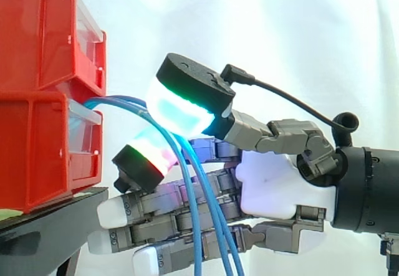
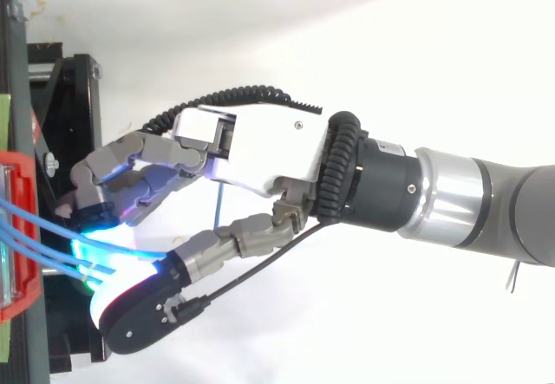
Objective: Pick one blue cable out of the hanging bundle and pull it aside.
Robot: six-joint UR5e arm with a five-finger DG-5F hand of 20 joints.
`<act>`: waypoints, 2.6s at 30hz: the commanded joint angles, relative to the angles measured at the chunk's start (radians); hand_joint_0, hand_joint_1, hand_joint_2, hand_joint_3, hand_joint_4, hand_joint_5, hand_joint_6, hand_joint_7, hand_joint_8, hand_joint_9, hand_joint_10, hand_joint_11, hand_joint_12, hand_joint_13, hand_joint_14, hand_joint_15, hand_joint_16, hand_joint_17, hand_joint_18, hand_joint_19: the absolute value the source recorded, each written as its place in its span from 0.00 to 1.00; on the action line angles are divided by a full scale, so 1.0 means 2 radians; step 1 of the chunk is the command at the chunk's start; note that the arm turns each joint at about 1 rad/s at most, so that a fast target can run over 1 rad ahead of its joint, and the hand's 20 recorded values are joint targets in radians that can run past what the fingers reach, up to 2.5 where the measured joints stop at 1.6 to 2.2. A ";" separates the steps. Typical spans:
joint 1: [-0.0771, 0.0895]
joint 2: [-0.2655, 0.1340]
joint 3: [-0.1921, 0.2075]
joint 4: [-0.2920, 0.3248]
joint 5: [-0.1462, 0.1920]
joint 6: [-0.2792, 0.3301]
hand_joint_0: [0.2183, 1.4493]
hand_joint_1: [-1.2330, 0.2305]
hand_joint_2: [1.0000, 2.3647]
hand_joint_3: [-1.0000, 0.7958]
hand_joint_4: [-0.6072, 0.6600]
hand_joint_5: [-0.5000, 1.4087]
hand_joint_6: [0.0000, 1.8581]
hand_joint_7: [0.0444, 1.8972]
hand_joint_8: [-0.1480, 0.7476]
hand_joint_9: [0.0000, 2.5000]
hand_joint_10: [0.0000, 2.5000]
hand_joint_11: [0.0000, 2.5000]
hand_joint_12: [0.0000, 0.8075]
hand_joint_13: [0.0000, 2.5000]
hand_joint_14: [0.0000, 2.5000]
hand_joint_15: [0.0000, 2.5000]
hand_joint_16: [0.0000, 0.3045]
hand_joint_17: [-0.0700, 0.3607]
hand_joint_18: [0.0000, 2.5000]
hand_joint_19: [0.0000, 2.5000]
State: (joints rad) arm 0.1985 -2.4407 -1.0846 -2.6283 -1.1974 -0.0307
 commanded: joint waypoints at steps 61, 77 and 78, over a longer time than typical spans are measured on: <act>-0.025 0.018 0.008 -0.049 -0.008 0.000 0.36 0.22 0.00 0.28 0.60 0.18 0.47 0.64 0.50 0.31 0.01 0.18 0.46 0.22 0.00 0.07 0.18 0.45 0.29 0.13; -0.035 0.038 0.009 -0.086 -0.022 -0.028 0.09 0.37 0.00 0.28 0.65 0.19 0.48 0.61 0.60 0.34 0.00 0.17 0.58 0.24 0.00 0.08 0.25 0.56 0.34 0.13; -0.035 0.038 0.008 -0.087 -0.022 -0.028 0.10 0.46 0.00 0.28 0.64 0.19 0.47 0.60 0.60 0.35 0.01 0.17 0.58 0.24 0.00 0.08 0.25 0.56 0.34 0.13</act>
State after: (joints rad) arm 0.1310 -2.3702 -1.0668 -2.7846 -1.2394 -0.0782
